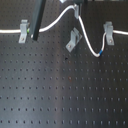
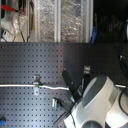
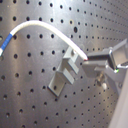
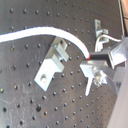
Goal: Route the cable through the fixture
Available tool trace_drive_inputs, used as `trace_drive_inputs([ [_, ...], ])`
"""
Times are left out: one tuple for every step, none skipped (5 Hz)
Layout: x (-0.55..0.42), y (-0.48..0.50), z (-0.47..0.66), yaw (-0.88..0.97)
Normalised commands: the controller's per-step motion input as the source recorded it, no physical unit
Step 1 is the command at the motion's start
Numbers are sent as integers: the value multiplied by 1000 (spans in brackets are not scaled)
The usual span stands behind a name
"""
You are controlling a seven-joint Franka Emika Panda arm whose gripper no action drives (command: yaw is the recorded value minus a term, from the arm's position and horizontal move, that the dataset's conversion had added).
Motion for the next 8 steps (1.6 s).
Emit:
trace_drive_inputs([
  [-500,-316,373,-343],
  [-42,-37,0,0],
  [-334,-45,269,43],
  [-62,-56,1,0],
  [-60,-54,46,0],
  [-73,-66,35,-114],
  [-117,-113,263,-29],
  [-23,-22,26,0],
])
